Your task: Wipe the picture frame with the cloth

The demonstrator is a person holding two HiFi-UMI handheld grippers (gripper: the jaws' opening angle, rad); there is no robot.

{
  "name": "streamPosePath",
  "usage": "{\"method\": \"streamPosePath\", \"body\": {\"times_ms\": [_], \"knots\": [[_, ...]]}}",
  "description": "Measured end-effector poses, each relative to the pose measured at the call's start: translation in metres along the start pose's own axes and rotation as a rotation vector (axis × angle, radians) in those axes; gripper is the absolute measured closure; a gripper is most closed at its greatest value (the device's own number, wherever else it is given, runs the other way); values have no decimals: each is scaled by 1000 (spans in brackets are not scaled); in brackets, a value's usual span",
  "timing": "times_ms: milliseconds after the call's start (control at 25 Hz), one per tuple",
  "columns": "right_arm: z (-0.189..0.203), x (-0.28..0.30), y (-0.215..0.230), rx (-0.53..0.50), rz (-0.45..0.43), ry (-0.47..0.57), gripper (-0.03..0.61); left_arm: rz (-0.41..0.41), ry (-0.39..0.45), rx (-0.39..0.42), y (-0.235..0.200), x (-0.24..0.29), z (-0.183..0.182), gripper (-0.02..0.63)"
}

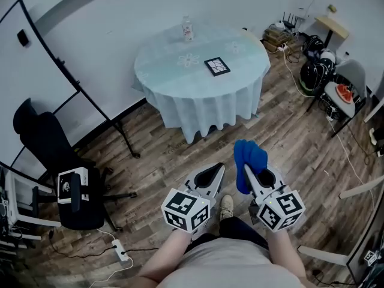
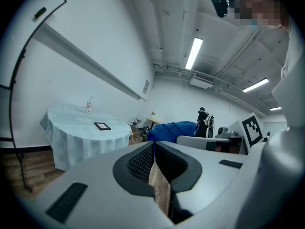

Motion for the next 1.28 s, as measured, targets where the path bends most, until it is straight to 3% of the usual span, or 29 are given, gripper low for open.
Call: {"method": "streamPosePath", "body": {"times_ms": [320,720,1280], "knots": [[-41,45,63,-11,-11,-17,486,-41,6,-5,-30,60,-47,588],[-62,86,117,-29,-44,-67,486,-89,3,-17,-57,114,-78,588],[-78,148,152,-24,-85,-122,486,-108,-17,-51,-107,161,-102,588]]}}
Point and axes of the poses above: the fingertips, and each gripper's own axes: x forward along the fingers, y to its right, z out of its underside, the point moved 8 cm from there along -x, backward along the fingers, and after that the axes turned 14 degrees about -y, right-handed, at the moved point
